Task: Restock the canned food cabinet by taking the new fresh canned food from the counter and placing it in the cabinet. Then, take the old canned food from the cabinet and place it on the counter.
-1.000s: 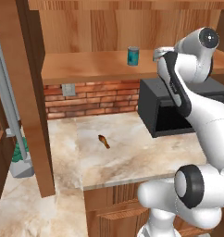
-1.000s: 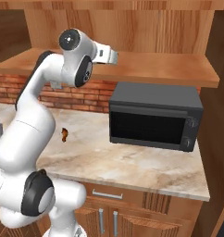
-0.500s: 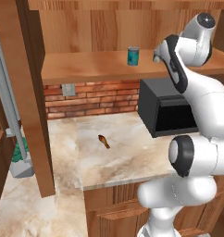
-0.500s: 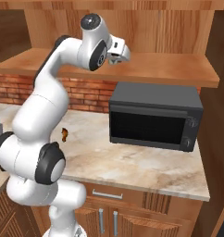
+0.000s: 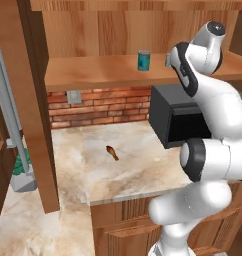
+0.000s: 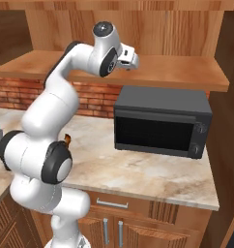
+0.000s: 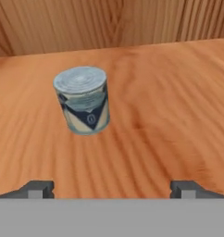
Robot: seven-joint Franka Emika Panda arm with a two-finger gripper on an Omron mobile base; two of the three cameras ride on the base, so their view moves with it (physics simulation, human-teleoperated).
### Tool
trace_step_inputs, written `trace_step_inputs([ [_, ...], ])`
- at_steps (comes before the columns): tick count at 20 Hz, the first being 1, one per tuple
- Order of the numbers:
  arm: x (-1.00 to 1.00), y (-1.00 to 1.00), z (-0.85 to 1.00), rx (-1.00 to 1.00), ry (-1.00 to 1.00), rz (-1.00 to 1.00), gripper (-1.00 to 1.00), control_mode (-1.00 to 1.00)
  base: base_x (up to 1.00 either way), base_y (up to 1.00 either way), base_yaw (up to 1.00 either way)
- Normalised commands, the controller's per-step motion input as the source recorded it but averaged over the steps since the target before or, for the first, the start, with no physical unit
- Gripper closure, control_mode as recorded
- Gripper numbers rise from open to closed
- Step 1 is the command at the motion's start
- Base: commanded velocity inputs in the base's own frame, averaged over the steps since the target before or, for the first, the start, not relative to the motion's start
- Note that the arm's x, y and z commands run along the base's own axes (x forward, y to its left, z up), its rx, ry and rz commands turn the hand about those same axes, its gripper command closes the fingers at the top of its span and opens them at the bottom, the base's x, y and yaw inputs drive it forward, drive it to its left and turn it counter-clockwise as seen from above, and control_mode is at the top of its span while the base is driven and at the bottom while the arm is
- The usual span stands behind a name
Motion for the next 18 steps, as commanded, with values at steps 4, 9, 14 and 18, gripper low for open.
trace_step_inputs([
  [4,0.40,0.00,-0.07,0.00,-0.01,0.00,-1.00,-1.00,0.00,0.00,0.00],
  [9,0.39,0.00,0.00,0.00,0.00,0.00,-1.00,-1.00,0.00,0.00,0.00],
  [14,0.22,0.00,0.01,0.00,0.00,0.00,-1.00,-1.00,0.00,0.00,0.00],
  [18,0.18,0.03,0.00,0.00,0.00,0.00,-1.00,-1.00,0.00,0.00,0.00],
])
